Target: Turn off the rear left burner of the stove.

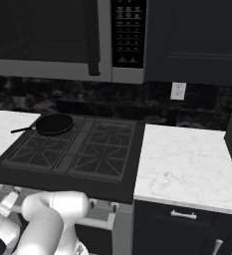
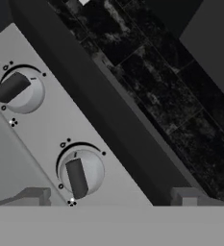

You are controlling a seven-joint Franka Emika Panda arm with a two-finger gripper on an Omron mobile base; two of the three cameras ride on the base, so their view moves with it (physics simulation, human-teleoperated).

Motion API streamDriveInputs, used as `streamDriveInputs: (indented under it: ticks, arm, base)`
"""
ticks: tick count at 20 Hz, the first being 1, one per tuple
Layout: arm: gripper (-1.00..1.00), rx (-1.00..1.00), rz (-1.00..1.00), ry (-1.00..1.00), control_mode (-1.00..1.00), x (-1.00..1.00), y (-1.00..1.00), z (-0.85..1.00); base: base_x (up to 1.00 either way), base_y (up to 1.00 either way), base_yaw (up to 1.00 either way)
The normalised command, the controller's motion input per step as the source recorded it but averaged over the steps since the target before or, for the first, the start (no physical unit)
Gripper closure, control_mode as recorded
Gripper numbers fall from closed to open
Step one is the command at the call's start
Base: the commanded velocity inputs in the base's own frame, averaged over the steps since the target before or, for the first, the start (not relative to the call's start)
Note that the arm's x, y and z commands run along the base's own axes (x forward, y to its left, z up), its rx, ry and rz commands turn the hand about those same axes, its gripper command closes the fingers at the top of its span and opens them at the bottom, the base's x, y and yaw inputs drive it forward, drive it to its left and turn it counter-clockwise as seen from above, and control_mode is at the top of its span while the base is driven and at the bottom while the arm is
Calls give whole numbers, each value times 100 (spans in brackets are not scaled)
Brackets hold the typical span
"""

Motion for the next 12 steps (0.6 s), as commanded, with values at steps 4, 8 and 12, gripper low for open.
streamDriveInputs:
  ticks: [4,8,12]
  arm:
    - [-100,0,0,-1,-100,2,2,-5]
    - [-100,0,0,0,-100,20,0,-10]
    - [-100,1,0,0,-100,25,7,-9]
  base:
    - [0,0,0]
    - [0,0,0]
    - [0,0,0]
